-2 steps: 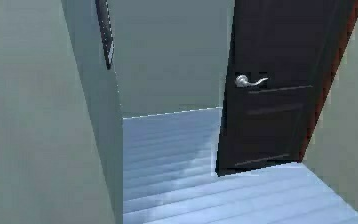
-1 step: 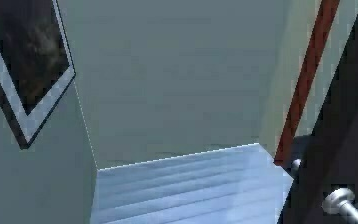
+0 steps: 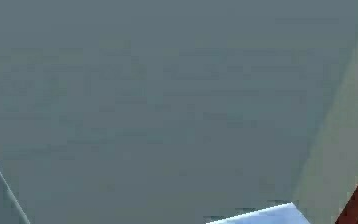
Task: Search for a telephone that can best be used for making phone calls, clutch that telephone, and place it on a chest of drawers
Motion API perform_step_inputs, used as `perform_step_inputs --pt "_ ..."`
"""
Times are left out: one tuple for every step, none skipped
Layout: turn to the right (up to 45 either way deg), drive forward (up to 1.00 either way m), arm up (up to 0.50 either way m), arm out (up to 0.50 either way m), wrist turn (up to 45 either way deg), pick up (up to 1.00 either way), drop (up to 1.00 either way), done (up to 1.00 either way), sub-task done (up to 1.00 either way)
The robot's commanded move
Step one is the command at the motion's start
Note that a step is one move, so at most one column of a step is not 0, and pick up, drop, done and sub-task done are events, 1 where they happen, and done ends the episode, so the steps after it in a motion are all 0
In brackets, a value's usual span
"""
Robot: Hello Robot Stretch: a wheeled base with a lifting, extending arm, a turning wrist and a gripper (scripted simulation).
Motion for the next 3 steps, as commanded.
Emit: perform_step_inputs --pt "45.0 0.0 0.0 0.0 0.0 0.0 0.0 0.0 0.0" --pt "15.0 0.0 0.0 0.0 0.0 0.0 0.0 0.0 0.0" --pt "0.0 1.0 0.0 0.0 0.0 0.0 0.0 0.0 0.0"
